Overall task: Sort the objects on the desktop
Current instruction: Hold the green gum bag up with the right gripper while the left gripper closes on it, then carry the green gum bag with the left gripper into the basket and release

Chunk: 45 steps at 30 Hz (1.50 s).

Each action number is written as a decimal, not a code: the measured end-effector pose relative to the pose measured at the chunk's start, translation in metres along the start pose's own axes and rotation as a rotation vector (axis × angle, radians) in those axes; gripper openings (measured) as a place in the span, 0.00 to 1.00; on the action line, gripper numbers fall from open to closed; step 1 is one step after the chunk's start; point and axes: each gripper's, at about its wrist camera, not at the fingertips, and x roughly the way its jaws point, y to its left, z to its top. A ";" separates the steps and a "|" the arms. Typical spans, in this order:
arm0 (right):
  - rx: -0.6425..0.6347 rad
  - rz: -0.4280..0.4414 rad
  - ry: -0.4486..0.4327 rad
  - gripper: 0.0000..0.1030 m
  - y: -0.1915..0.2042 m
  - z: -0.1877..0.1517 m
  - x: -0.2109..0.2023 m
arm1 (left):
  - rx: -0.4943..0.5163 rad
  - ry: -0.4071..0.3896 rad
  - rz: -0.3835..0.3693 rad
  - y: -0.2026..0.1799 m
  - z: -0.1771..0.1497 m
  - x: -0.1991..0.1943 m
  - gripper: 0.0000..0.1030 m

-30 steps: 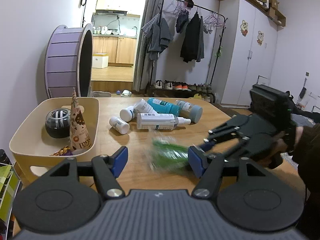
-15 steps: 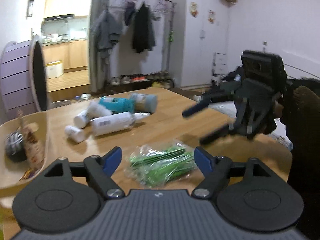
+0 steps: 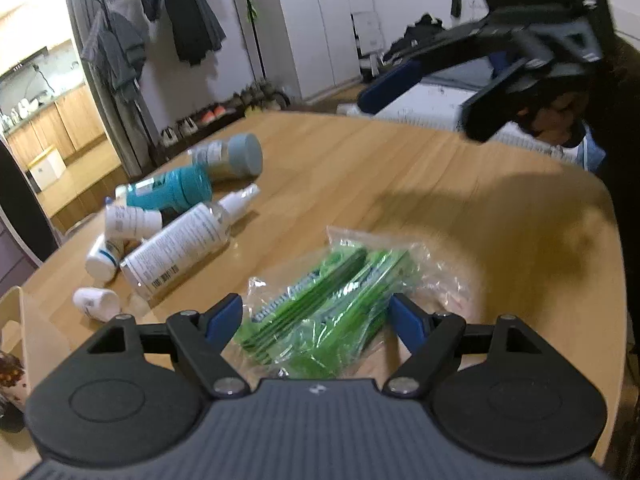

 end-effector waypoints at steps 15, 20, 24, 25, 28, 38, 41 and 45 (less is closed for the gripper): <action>0.011 0.012 -0.021 0.95 0.016 0.004 0.014 | -0.227 -0.072 0.022 0.015 -0.012 -0.012 0.21; 0.021 0.022 -0.057 0.96 0.019 0.009 0.013 | -0.272 -0.156 0.071 0.012 -0.012 -0.033 0.16; 0.040 0.028 -0.094 0.96 0.018 0.015 0.014 | -0.330 -0.231 0.131 0.015 -0.013 -0.062 0.16; 0.041 0.029 -0.103 0.96 0.019 0.016 0.015 | -0.346 -0.249 0.154 0.016 -0.014 -0.070 0.16; 0.043 0.036 -0.120 0.96 0.022 0.020 0.019 | -0.442 -0.315 0.239 0.024 -0.022 -0.103 0.16; 0.049 0.039 -0.117 0.96 0.025 0.020 0.037 | -0.656 -0.306 0.534 0.070 -0.045 -0.168 0.16; 0.054 0.036 -0.109 0.96 0.024 0.020 0.041 | -0.693 -0.224 0.590 0.092 -0.044 -0.161 0.16; 0.056 0.035 -0.095 0.97 0.024 0.018 0.044 | -0.717 -0.112 0.658 0.112 -0.043 -0.138 0.17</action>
